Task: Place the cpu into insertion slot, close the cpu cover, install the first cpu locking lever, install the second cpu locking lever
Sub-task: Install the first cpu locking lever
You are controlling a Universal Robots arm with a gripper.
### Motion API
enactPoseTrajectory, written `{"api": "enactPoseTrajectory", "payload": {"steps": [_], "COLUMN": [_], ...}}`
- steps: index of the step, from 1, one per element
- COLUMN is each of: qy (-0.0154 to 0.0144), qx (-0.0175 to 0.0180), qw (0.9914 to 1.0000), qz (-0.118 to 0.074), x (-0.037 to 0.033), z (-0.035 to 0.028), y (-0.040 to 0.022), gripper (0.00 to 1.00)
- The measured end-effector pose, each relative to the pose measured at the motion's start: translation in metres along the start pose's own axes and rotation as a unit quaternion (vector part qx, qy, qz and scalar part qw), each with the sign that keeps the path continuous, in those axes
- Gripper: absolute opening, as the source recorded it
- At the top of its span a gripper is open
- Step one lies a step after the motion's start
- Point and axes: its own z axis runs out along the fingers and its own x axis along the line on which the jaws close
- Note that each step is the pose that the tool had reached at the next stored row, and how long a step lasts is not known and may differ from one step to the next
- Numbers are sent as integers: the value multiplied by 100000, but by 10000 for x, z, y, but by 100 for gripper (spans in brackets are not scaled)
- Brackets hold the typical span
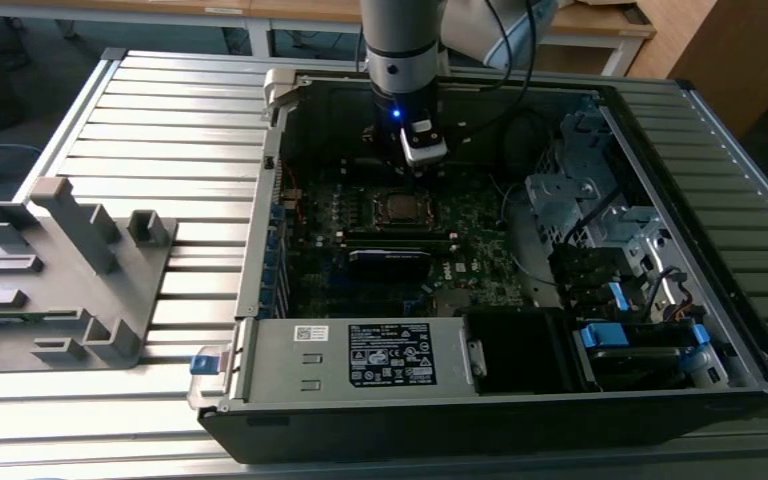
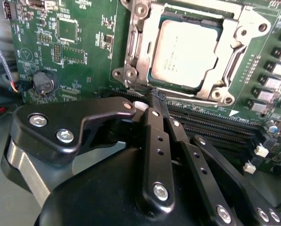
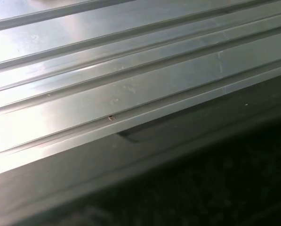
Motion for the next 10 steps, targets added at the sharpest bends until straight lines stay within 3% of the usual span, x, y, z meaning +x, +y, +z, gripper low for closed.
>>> {"api": "enactPoseTrajectory", "payload": {"steps": [3, 10], "qy": [-165, -187], "qx": [470, 487], "qw": [99999, 99999], "qz": [-95, -95], "x": [2, 2], "z": [12, 14], "y": [-1, 0], "gripper": [11, 11]}}
